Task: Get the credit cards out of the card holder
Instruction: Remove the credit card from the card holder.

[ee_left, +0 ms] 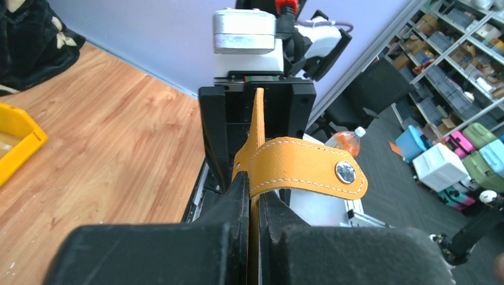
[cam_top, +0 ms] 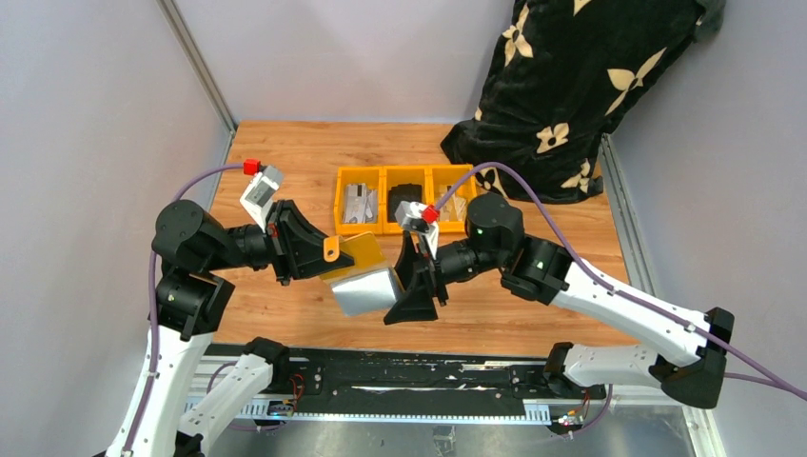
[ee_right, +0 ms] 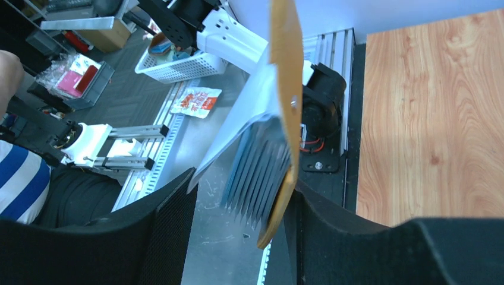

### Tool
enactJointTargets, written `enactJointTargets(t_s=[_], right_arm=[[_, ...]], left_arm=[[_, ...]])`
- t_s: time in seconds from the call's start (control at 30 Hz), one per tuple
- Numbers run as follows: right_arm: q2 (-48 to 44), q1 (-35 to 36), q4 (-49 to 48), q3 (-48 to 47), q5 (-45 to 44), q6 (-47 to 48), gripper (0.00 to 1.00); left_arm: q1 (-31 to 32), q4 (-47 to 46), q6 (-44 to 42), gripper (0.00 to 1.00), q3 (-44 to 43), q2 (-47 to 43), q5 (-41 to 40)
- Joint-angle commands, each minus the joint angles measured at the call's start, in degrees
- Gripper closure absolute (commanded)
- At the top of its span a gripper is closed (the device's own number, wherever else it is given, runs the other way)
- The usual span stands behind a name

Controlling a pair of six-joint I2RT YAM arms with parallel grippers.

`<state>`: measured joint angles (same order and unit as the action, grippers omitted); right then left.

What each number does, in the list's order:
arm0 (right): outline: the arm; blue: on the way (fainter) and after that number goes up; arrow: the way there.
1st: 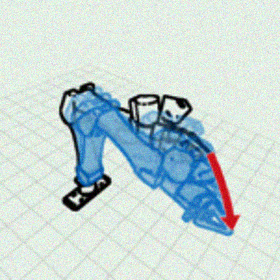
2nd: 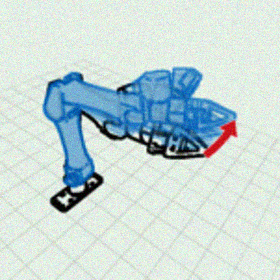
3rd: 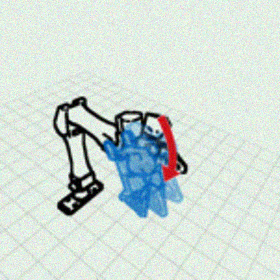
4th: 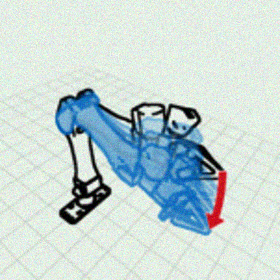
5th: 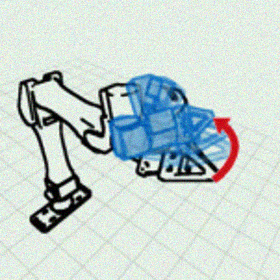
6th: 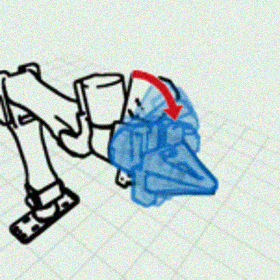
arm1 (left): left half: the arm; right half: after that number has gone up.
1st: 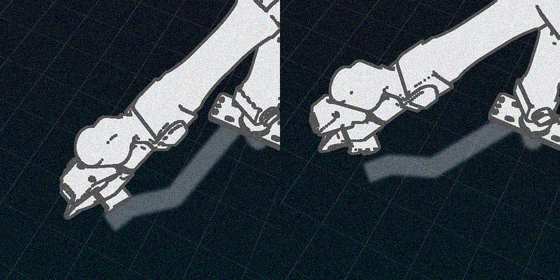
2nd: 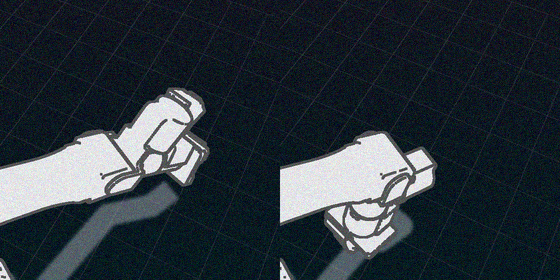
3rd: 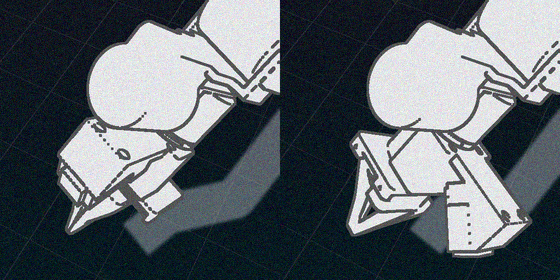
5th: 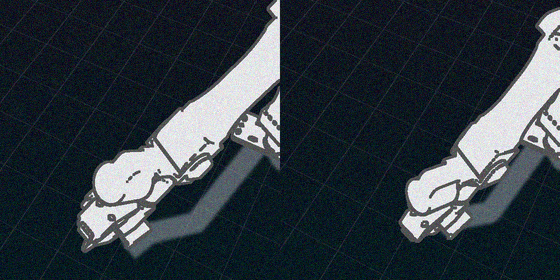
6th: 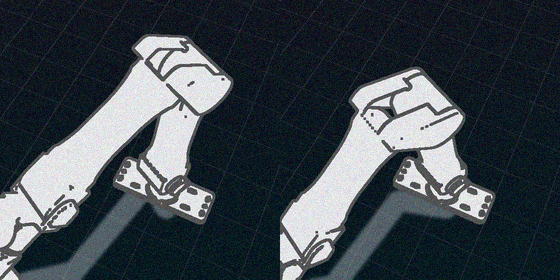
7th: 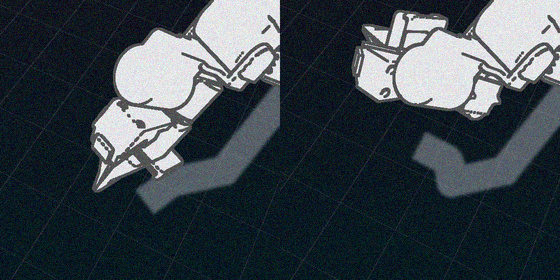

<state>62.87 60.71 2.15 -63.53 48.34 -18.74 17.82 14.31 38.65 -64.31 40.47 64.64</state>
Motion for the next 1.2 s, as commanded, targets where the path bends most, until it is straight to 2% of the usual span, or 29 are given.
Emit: enactJointTargets(t_s=[0.0, 0.13, 0.3, 0.57, 0.83, 0.97, 1.17], right_arm=[[-3.9, -0.4, -10.9, 3.2, -0.4, -3.6, 0.44], [-4.8, -0.4, -10.6, 3.5, -2.4, -3.0, 0.49], [-5.0, -0.4, -9.8, 2.9, -7.4, -2.2, 0.62], [-6.7, 0.0, -7.2, 2.9, -15.4, 2.0, 0.75], [-5.2, 2.4, -5.7, -2.0, -23.2, 6.8, 0.78], [-3.1, 3.7, -7.0, -5.0, -24.5, 8.3, 0.69], [-0.4, 4.0, -8.0, -8.6, -24.2, 8.8, 0.69]], left_arm=[[0.2, -4.1, 4.8, 1.00, -2.0, 0.6, -2.0], [0.2, -4.0, 5.8, 1.00, -2.5, 0.8, -2.1], [0.2, -3.7, 6.6, 1.00, -2.9, 1.1, -2.2], [0.2, -3.1, 7.3, 1.00, -4.0, 1.8, -2.1], [0.2, -3.7, 8.6, 1.00, -3.9, 2.5, -1.3], [0.2, -4.3, 9.7, 1.00, -3.1, 2.5, -0.4], [0.2, -4.6, 10.5, 1.00, -2.6, 2.4, 0.7]])
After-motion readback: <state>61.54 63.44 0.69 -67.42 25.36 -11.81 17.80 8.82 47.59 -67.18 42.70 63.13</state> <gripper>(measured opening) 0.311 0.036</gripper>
